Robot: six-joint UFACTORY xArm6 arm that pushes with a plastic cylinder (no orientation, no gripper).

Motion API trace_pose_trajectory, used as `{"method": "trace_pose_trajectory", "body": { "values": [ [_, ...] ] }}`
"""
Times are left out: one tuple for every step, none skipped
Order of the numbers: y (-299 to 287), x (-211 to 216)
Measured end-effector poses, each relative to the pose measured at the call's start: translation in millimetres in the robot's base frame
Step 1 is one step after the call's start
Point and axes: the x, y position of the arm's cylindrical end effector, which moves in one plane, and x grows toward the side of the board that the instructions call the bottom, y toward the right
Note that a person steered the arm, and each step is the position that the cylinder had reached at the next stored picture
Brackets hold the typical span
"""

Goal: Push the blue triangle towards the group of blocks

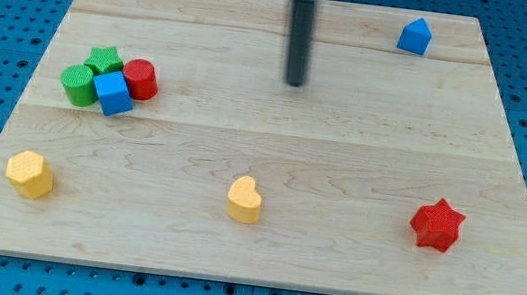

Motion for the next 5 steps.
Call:
{"method": "trace_pose_trajectory", "body": {
  "values": [
    [118.3, -16.0],
    [154.9, -60.2],
    [156.6, -116.0],
    [143.0, -146.5],
    [88.9, -107.0]
  ]
}}
